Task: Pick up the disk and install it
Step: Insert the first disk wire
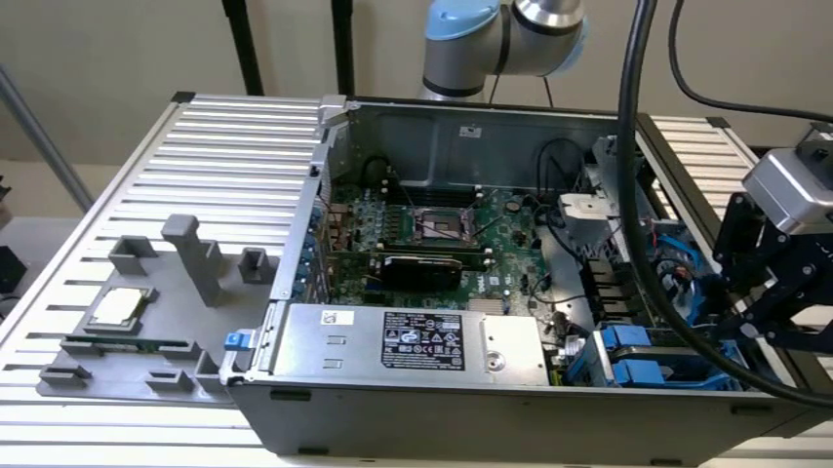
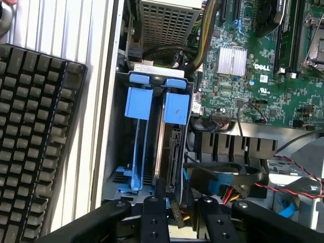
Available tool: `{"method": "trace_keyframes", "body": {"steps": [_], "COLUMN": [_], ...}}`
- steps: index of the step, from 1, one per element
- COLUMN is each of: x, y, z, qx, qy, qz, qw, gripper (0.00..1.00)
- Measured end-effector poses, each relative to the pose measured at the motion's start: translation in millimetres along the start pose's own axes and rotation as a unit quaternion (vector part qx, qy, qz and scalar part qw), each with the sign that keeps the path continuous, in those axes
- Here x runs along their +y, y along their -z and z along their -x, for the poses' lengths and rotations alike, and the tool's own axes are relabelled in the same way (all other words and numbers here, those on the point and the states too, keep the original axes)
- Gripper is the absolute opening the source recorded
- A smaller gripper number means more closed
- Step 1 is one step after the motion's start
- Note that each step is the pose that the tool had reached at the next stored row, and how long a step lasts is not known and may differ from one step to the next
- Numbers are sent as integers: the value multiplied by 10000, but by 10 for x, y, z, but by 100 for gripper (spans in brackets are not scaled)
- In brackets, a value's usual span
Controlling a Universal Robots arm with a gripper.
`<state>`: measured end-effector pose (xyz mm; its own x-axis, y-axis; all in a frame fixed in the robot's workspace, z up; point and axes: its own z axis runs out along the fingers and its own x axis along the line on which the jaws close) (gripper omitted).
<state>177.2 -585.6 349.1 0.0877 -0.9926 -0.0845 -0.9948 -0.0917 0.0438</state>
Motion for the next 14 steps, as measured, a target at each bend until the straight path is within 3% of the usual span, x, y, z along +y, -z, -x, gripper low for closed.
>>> {"method": "trace_keyframes", "body": {"steps": [2, 3, 14], "x": [-6, -9, -14], "y": [-2, -3, -6], "z": [0, -1, 26], "qx": [-4, -5, -3], "qy": [15, 22, 77], "qz": [-4, -6, -17], "qw": [10000, 10000, 10000], "gripper": [100, 0, 0]}}
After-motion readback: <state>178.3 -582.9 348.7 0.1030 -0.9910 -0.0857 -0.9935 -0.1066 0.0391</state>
